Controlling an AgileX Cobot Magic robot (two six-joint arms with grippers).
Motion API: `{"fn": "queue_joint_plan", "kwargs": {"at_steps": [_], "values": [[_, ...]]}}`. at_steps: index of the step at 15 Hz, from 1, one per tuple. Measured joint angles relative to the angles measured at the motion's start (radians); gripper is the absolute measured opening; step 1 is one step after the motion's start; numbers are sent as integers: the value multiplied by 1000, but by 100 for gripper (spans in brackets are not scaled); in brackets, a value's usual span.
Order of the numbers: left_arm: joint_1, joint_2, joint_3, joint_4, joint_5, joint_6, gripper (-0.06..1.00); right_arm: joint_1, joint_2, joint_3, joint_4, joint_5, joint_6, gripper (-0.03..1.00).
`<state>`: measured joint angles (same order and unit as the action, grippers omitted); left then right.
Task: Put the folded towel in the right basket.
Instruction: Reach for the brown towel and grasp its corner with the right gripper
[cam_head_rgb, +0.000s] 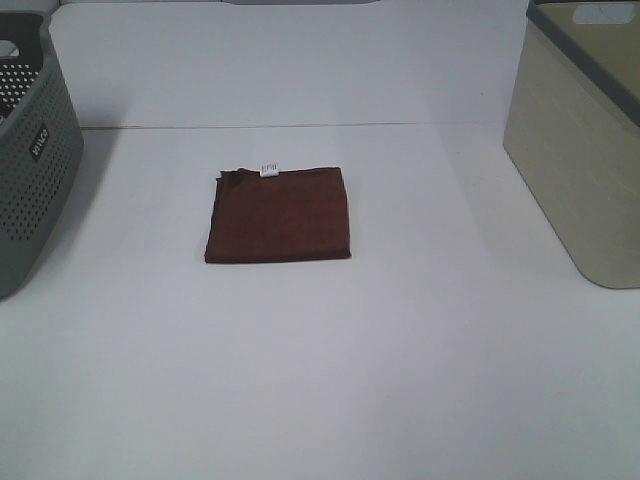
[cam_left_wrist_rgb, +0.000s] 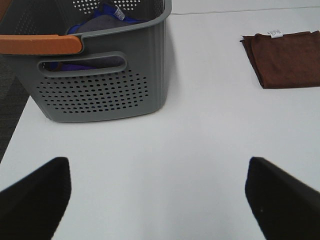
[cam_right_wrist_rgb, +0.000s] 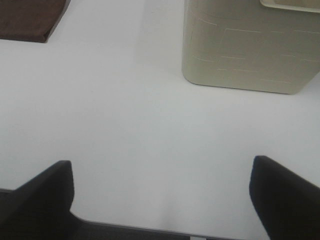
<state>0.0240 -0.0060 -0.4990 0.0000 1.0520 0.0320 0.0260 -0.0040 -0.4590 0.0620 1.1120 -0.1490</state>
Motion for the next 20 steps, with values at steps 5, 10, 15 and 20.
{"fn": "queue_joint_plan", "kwargs": {"at_steps": [5,10,15,20], "values": [[0,0,0,0,0,0,88,0,135,-61,-7,-100,0,88],[0,0,0,0,0,0,88,0,534,-261,-6,-131,1,87],[0,0,0,0,0,0,88,0,904,-517,87,-102,0,86],[0,0,0,0,0,0,88,54,1270,-756,174,-29,-7,86]]}}
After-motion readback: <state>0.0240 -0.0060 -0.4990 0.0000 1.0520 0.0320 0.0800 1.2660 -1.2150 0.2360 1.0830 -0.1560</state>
